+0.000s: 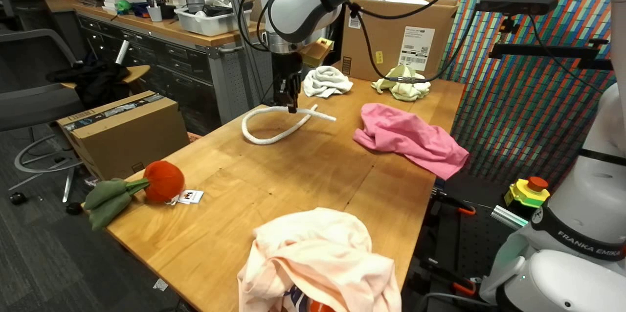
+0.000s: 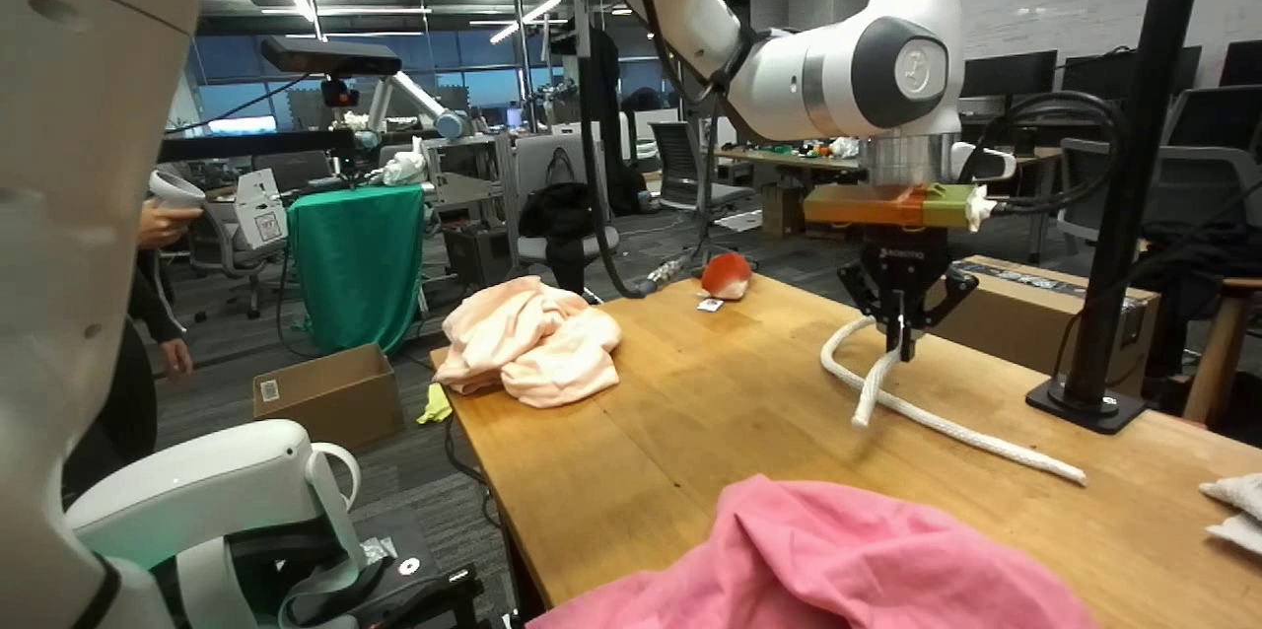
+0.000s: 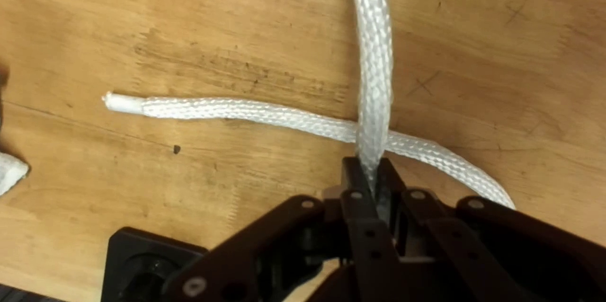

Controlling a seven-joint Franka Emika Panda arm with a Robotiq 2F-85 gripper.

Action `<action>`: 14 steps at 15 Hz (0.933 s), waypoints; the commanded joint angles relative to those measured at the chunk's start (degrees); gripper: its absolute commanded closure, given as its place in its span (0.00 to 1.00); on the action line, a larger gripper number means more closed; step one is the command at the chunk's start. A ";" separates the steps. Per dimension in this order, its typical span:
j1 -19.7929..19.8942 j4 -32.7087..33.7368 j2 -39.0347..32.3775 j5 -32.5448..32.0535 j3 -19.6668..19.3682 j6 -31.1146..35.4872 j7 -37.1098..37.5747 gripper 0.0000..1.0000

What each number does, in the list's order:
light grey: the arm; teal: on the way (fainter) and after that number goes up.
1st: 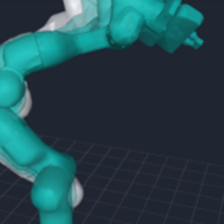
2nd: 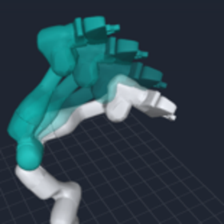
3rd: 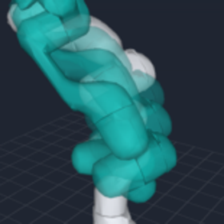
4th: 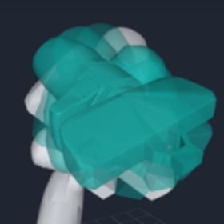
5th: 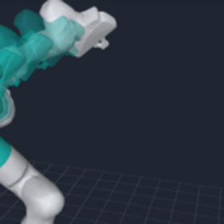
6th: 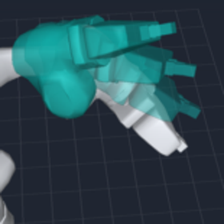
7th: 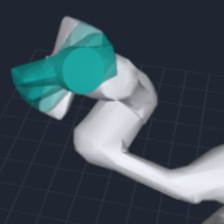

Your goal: Pick up the cloths and put them around the table.

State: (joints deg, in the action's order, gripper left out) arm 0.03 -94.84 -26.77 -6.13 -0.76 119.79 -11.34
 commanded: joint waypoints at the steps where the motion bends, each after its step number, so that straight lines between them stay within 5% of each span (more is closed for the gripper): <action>1: 0.57 2.01 -2.57 -0.66 -0.45 1.17 2.38 0.95; 12: 0.59 2.44 -5.27 0.60 -0.77 4.27 9.43 0.94; 13: 0.57 2.57 -5.50 0.66 -0.75 4.27 9.79 0.64; 14: 0.56 2.77 -5.67 0.72 -0.66 3.75 9.88 0.64</action>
State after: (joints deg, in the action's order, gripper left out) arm 0.77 -94.44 -30.94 -6.04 -1.47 123.53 -2.72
